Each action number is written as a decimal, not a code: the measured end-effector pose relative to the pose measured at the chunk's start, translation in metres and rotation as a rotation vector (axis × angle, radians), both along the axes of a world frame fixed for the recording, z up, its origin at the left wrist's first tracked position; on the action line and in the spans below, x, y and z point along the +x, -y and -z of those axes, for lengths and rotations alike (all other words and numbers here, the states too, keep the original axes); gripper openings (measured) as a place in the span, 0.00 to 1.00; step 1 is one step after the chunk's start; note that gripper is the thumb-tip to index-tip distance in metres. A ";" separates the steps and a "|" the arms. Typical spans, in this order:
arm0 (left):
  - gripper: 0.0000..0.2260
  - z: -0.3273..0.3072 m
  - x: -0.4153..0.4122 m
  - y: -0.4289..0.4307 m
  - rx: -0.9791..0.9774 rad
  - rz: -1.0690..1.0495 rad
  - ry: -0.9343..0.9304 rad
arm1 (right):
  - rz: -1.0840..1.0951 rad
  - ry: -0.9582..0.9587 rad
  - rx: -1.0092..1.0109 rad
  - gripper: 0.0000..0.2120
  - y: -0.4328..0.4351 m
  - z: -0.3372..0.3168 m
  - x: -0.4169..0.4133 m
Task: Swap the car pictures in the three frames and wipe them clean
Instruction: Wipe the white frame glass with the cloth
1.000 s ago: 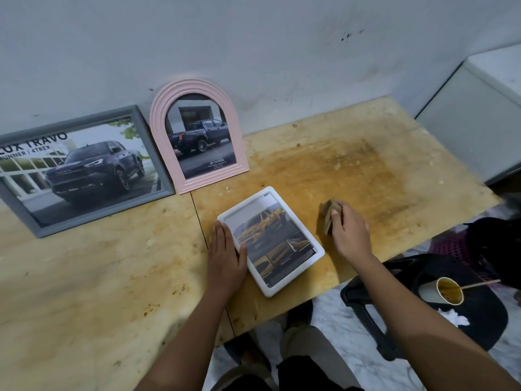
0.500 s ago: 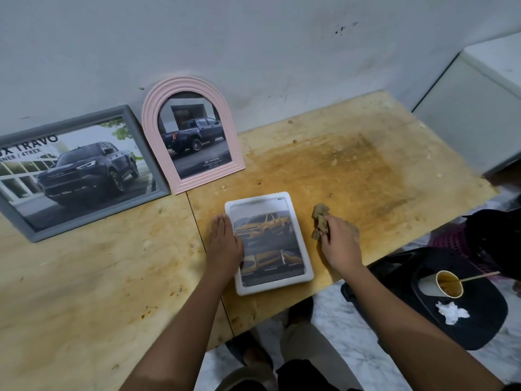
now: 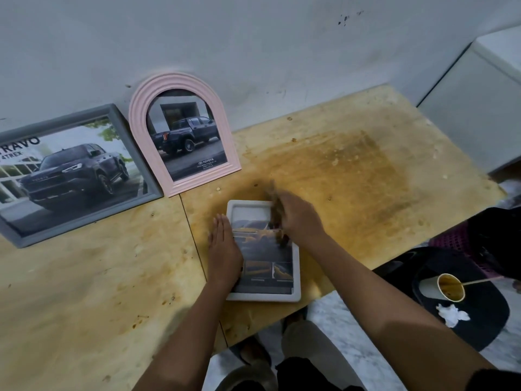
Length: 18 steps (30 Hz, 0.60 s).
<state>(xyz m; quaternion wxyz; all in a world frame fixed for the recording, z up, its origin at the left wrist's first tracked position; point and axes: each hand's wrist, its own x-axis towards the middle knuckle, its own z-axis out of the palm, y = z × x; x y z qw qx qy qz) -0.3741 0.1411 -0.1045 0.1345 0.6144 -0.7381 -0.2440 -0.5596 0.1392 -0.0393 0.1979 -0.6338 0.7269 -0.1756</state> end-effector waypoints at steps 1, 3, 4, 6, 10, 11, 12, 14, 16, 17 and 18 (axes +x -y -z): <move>0.26 0.000 -0.001 0.000 0.002 -0.003 -0.008 | -0.082 -0.086 0.100 0.25 0.004 0.007 0.006; 0.27 0.001 -0.002 0.000 0.001 -0.006 -0.010 | -0.134 -0.188 0.212 0.27 0.011 0.017 0.011; 0.28 0.002 -0.003 0.000 -0.005 -0.007 -0.008 | -0.125 -0.198 0.235 0.27 0.012 0.018 0.010; 0.28 0.002 -0.003 0.000 -0.016 -0.011 -0.007 | -0.107 -0.190 0.265 0.27 0.012 0.019 0.007; 0.30 0.002 -0.003 -0.002 -0.019 -0.024 -0.013 | -0.094 -0.183 0.335 0.27 0.007 0.013 0.001; 0.30 0.001 -0.004 -0.003 -0.021 -0.025 -0.013 | -0.079 -0.173 0.353 0.27 0.007 0.012 0.000; 0.30 0.001 -0.004 -0.003 -0.022 -0.027 -0.014 | -0.049 -0.154 0.369 0.28 0.007 0.010 -0.001; 0.29 0.000 -0.004 -0.003 -0.019 -0.031 -0.021 | 0.014 -0.119 0.403 0.28 0.006 0.007 -0.002; 0.29 0.000 -0.004 -0.003 -0.019 -0.034 -0.027 | 0.045 -0.159 0.376 0.24 0.005 0.004 -0.003; 0.29 0.000 -0.004 -0.002 -0.020 -0.036 -0.028 | 0.056 -0.201 0.335 0.21 0.004 0.004 -0.005; 0.29 0.001 -0.004 -0.002 -0.019 -0.037 -0.027 | 0.083 -0.204 0.298 0.19 0.001 0.004 -0.008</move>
